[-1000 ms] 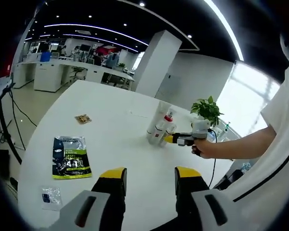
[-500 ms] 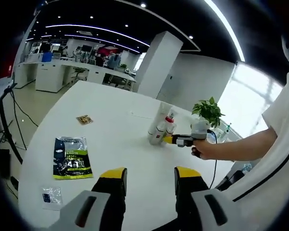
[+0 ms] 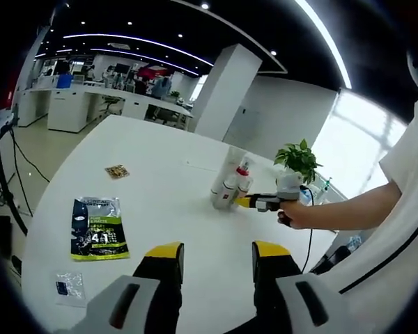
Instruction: Arrange the skincare products in the storage area until every visible bottle or jar stands upright without overlapping.
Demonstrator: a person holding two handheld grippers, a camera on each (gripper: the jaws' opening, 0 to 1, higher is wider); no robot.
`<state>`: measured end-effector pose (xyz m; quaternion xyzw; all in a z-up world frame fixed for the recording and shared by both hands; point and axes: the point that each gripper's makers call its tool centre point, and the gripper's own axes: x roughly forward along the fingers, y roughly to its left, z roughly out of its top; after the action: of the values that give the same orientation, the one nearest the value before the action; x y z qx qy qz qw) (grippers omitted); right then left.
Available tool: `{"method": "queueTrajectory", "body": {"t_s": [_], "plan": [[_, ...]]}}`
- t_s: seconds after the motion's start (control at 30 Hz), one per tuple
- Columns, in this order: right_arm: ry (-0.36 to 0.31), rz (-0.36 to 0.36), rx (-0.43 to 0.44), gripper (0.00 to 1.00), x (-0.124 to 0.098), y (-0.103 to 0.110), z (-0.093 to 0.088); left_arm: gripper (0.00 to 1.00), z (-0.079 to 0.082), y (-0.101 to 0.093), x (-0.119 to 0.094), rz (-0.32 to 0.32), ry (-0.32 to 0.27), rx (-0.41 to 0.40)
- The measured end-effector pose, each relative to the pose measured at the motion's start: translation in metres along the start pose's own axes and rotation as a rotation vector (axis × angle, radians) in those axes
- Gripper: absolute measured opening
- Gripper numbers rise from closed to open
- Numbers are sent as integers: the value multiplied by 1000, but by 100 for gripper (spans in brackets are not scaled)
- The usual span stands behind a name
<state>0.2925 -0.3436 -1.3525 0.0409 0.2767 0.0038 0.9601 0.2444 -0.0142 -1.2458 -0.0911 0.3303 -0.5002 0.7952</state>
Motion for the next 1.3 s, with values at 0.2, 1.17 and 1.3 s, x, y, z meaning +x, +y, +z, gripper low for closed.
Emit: {"method": "queueTrajectory", "body": {"t_s": [0.2, 1.17, 1.3], "plan": [[20, 5, 14, 24, -8, 4, -4, 40, -4, 7, 0, 9, -8, -25], [97, 163, 85, 32, -48, 169, -29, 48, -18, 215, 7, 340, 25, -285], [94, 181, 63, 32, -48, 186, -22, 47, -19, 228, 20, 344, 48, -295]]}}
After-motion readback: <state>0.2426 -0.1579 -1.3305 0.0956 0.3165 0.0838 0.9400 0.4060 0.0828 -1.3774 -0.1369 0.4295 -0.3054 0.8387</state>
